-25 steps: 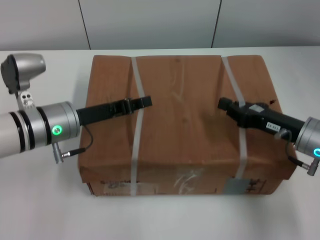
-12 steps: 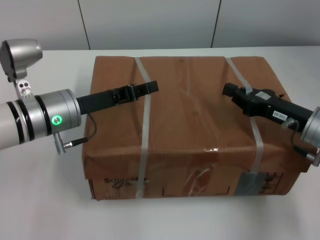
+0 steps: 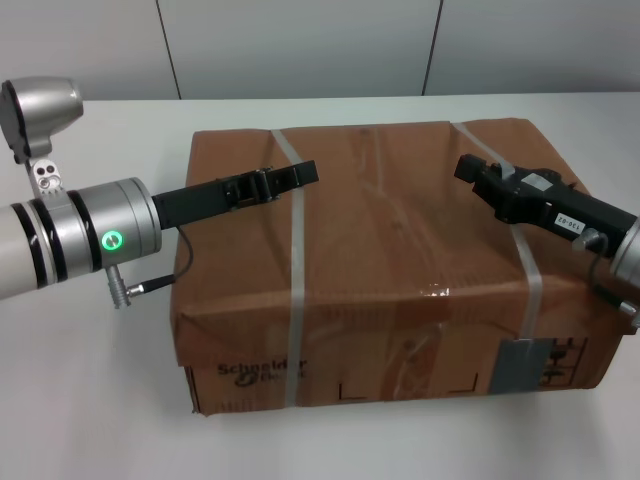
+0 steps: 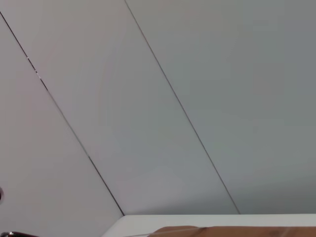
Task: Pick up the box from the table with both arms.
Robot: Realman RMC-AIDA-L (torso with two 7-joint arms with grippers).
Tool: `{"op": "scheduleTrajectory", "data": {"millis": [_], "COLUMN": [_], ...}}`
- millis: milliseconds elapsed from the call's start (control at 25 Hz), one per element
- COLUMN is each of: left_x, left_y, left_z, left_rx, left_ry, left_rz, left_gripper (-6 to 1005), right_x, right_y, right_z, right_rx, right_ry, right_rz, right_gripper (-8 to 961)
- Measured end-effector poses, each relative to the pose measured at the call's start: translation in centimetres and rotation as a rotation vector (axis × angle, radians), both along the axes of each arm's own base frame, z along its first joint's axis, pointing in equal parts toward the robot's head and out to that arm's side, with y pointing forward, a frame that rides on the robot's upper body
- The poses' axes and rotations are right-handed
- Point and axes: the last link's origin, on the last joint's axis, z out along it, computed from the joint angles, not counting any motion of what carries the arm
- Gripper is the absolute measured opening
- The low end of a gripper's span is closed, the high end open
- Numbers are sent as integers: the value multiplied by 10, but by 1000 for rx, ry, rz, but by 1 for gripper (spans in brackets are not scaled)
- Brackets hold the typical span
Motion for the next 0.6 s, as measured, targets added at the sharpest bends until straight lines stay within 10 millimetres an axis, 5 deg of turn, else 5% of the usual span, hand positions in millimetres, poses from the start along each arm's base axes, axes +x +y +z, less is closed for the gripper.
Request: {"op": "scheduleTrajectory", "data": {"millis": [600], "left_x": [-1], "left_y": [0], "left_z": [1], "left_rx": [5], "left_ry": [-4], "left_rz": [5], "left_gripper": [85], "right_x": [0], "right_y": [0], "right_z": [1], "right_rx": [3], "right_ry": [2], "right_rz": [1], "right_gripper": [53]}}
